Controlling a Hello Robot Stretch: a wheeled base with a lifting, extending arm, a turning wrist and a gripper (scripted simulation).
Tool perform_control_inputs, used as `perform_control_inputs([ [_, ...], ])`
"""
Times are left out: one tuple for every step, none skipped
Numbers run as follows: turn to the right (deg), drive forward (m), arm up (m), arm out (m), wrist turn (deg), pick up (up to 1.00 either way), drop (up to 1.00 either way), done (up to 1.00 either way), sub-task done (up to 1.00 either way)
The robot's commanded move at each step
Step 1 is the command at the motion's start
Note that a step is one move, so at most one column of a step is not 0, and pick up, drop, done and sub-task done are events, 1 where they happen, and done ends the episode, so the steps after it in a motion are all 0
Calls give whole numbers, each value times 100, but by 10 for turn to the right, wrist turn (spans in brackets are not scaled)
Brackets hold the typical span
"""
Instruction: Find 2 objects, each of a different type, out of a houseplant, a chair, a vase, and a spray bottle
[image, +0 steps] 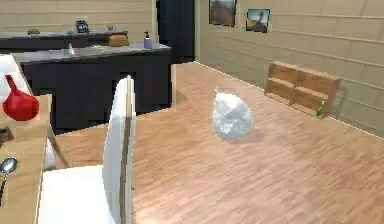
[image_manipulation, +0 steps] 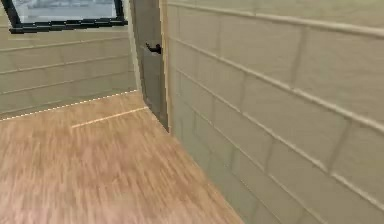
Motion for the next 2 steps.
perform_control_inputs([
  [450, 0, 0, 0, 0, 0, 0, 0, 0],
  [450, 0, 0, 0, 0, 0, 0, 0, 0],
])
